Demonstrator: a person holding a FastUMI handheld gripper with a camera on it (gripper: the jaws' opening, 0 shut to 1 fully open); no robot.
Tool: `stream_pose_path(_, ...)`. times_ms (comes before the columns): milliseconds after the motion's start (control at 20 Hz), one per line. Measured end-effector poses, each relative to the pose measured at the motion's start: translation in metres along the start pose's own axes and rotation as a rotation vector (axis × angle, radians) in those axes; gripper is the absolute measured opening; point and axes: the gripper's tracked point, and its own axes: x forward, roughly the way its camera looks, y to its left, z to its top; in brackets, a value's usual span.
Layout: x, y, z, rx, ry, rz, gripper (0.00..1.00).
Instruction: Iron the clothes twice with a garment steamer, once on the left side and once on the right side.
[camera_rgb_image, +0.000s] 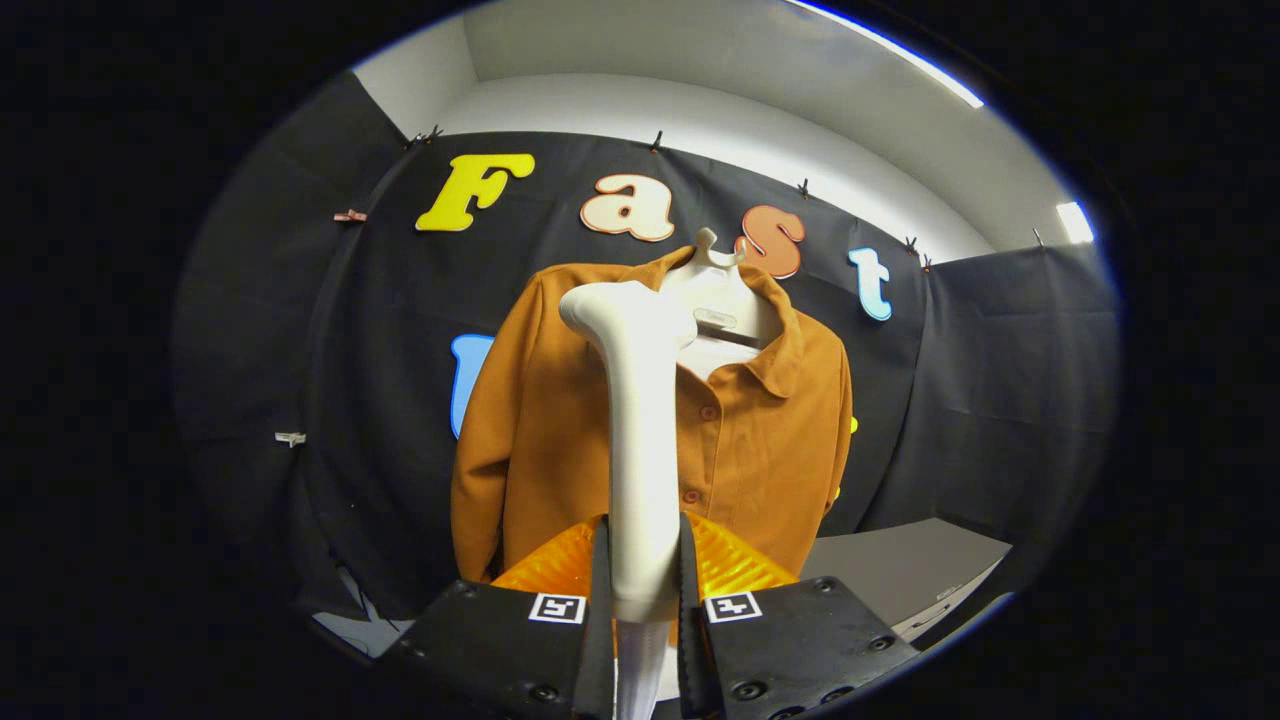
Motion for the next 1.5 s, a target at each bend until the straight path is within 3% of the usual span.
stream_pose_path(400,0.019,0.011,-0.054,-0.084,0.072,-0.024,0.29)
stream_pose_path(600,0.027,0.011,-0.084,-0.06,0.138,-0.029,0.29)
stream_pose_path(1500,-0.001,0.012,-0.2,-0.066,0.35,-0.006,0.29)
